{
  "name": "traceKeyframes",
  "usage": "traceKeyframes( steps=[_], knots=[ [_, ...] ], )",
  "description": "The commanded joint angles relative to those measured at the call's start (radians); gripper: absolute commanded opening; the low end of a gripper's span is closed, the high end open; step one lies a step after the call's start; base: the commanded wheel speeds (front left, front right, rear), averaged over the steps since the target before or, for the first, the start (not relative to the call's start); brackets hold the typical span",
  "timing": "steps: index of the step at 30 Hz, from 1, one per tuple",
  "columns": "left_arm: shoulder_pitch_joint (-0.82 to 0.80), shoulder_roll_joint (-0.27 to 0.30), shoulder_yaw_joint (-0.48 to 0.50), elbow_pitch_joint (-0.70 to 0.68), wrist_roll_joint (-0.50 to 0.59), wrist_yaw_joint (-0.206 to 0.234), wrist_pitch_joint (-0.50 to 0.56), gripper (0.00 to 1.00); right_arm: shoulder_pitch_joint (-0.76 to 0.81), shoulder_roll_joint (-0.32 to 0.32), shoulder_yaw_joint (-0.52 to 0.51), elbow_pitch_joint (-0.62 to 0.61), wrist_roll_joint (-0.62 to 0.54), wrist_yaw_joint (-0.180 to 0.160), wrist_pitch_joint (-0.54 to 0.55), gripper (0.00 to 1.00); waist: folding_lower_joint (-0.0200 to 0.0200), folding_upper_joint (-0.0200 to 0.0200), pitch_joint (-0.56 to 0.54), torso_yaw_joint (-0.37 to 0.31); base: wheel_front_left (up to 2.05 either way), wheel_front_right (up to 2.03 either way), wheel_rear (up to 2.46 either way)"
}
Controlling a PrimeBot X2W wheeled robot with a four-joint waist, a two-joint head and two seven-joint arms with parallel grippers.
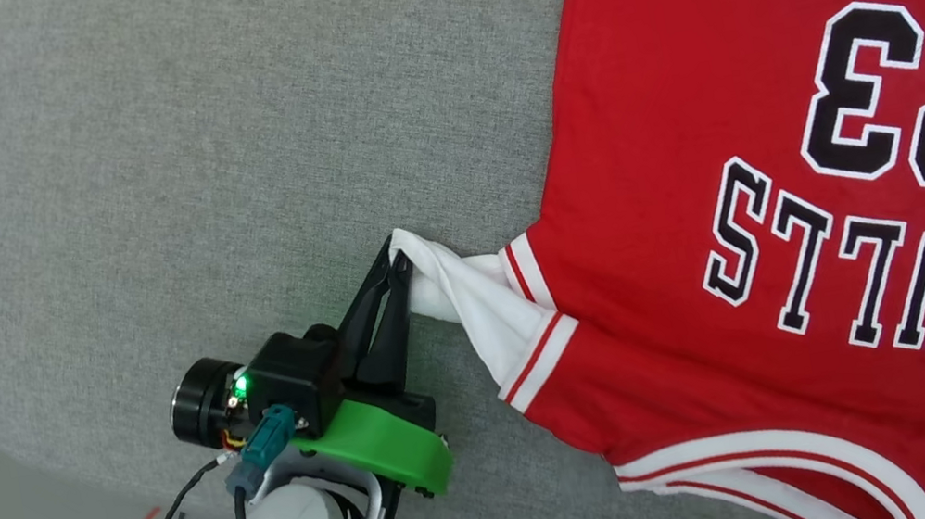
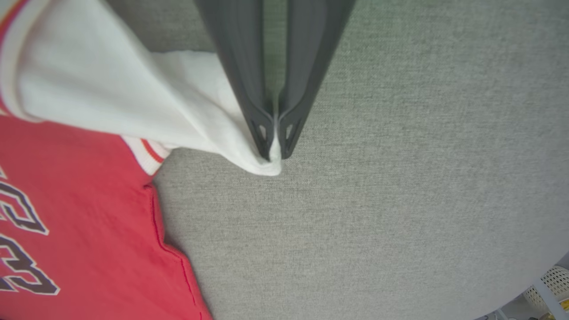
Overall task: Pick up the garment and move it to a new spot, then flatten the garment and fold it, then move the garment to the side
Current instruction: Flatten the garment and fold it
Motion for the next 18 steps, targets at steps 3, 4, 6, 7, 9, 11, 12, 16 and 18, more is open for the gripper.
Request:
traceKeyframes(
  steps=[3,4,6,7,9,11,12,16,18],
  knots=[
    [0.022,0.0,0.017,0.016,0.0,-0.003,-0.006,0.0,0.041,0.036,0.005,0.018,0.004,-0.001,-0.061,0.0,-0.0001,0.0,-0.075,-0.044,0.0,0.0,0.0],
    [0.034,0.003,0.022,0.021,-0.003,-0.003,-0.006,0.0,0.042,0.035,0.014,0.013,0.003,-0.001,-0.083,0.0,-0.0001,0.0,-0.096,-0.053,0.0,0.0,0.0],
    [0.054,0.009,0.033,0.03,-0.007,-0.003,-0.006,0.0,0.051,0.025,0.029,0.008,0.012,-0.001,-0.127,0.0,-0.0001,0.0,-0.14,-0.072,0.0,0.0,0.0],
    [0.064,0.012,0.037,0.036,-0.011,-0.003,-0.006,0.0,0.058,0.019,0.041,0.003,0.019,-0.001,-0.145,0.0,-0.0001,0.0,-0.159,-0.081,0.0,0.0,0.0],
    [0.083,0.022,0.048,0.044,-0.015,-0.003,-0.006,0.0,0.082,-0.002,0.071,-0.014,0.042,-0.001,-0.185,0.0,-0.0001,0.0,-0.203,-0.102,0.0,0.0,0.0],
    [0.107,0.035,0.056,0.052,-0.022,-0.002,-0.006,0.0,0.117,-0.03,0.103,-0.036,0.075,-0.001,-0.221,0.0,-0.0001,0.0,-0.248,-0.125,0.0,0.0,0.0],
    [0.12,0.041,0.064,0.053,-0.026,0.0,-0.006,0.0,0.141,-0.05,0.12,-0.052,0.095,-0.001,-0.24,0.0,-0.0001,0.0,-0.271,-0.138,0.0,0.0,0.0],
    [0.169,0.069,0.086,0.057,-0.043,0.015,-0.006,0.0,0.245,-0.121,0.177,-0.118,0.167,-0.001,-0.309,0.0,-0.0001,0.0,-0.34,-0.189,0.0,0.0,0.0],
    [0.19,0.08,0.097,0.053,-0.048,0.023,-0.006,0.0,0.303,-0.15,0.197,-0.153,0.204,-0.001,-0.345,0.0,-0.0001,0.0,-0.366,-0.218,0.0,0.0,0.0]
  ],
)
